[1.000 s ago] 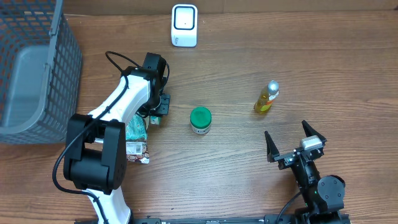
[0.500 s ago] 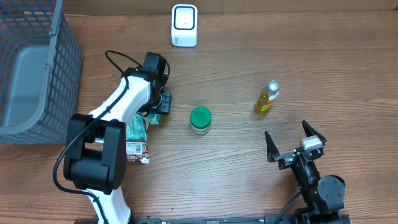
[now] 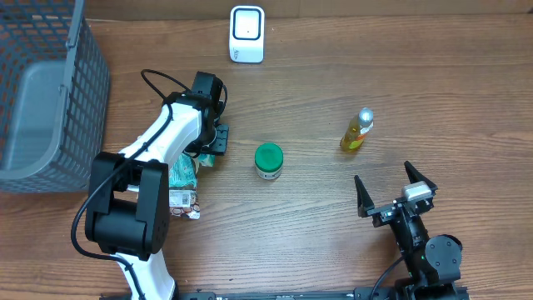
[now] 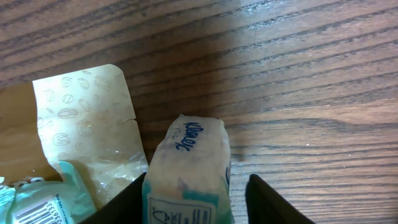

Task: Scan the item barcode

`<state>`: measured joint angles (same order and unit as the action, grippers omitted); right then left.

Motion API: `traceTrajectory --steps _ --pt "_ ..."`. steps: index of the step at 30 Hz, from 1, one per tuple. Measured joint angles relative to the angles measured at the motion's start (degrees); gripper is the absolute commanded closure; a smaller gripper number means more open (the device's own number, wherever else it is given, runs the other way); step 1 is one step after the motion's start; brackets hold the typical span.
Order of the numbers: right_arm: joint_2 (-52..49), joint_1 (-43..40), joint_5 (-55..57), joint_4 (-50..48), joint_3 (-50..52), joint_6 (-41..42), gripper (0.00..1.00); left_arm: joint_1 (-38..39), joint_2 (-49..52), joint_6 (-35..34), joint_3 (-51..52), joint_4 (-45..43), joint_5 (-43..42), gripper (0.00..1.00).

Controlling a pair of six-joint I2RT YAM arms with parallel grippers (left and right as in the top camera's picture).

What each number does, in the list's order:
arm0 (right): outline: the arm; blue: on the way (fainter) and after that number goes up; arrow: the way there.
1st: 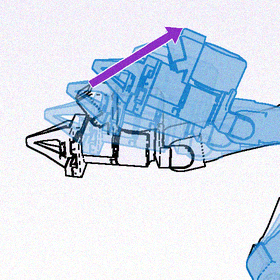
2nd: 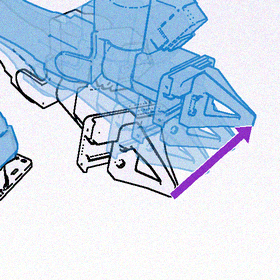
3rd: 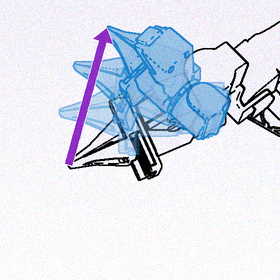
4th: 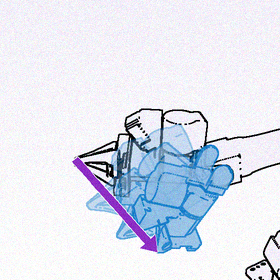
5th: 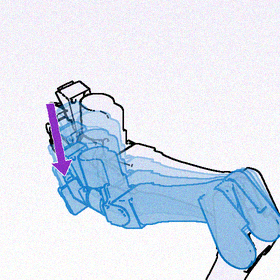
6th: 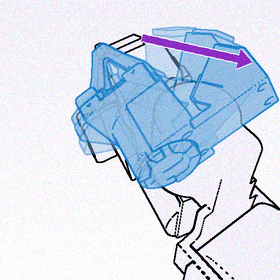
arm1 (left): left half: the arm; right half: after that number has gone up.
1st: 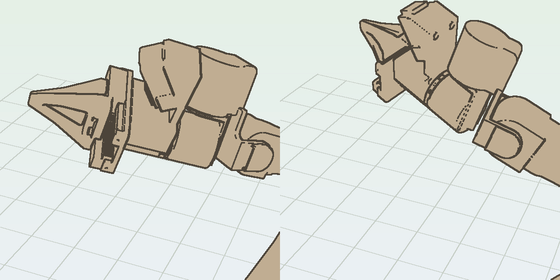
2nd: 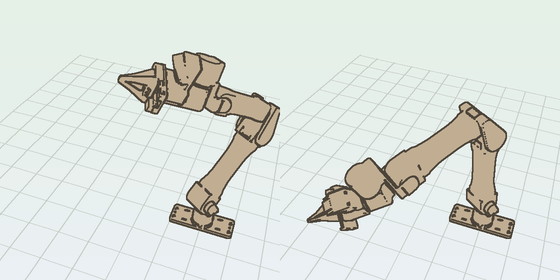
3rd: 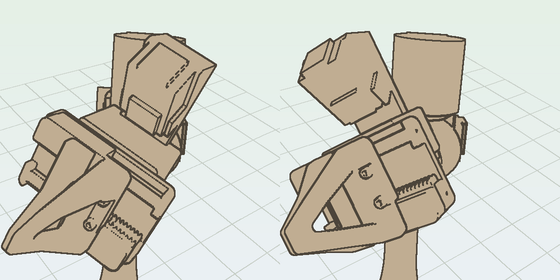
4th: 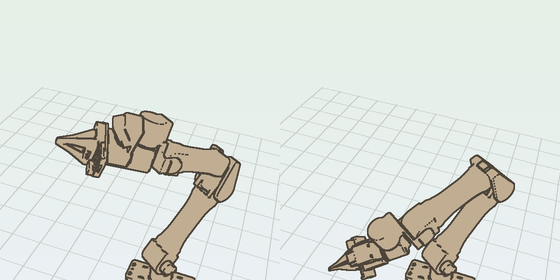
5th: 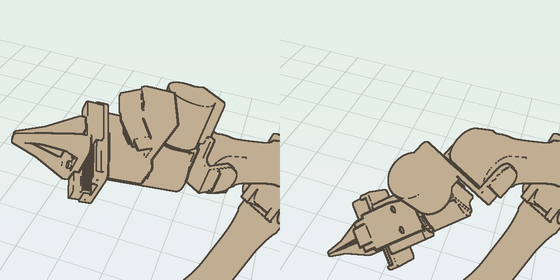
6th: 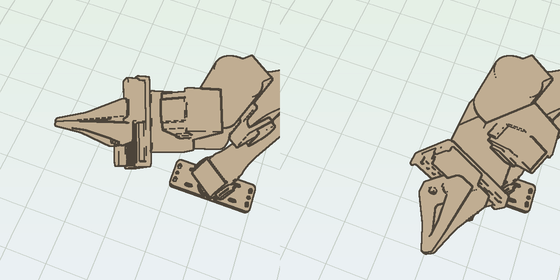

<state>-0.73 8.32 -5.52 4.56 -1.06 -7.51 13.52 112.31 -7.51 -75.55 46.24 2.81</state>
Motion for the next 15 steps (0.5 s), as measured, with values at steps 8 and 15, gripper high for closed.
traceTrajectory --steps 8,15 --pt "0.0 0.02 -0.02 0.0 0.0 -0.02 0.0 0.0 0.0 -0.04 0.0 0.0 0.0 0.6" --pt "0.0 0.02 -0.02 0.02 0.0 0.02 0.0 0.0 0.0 -0.02 0.0 0.0 0.0 0.65"
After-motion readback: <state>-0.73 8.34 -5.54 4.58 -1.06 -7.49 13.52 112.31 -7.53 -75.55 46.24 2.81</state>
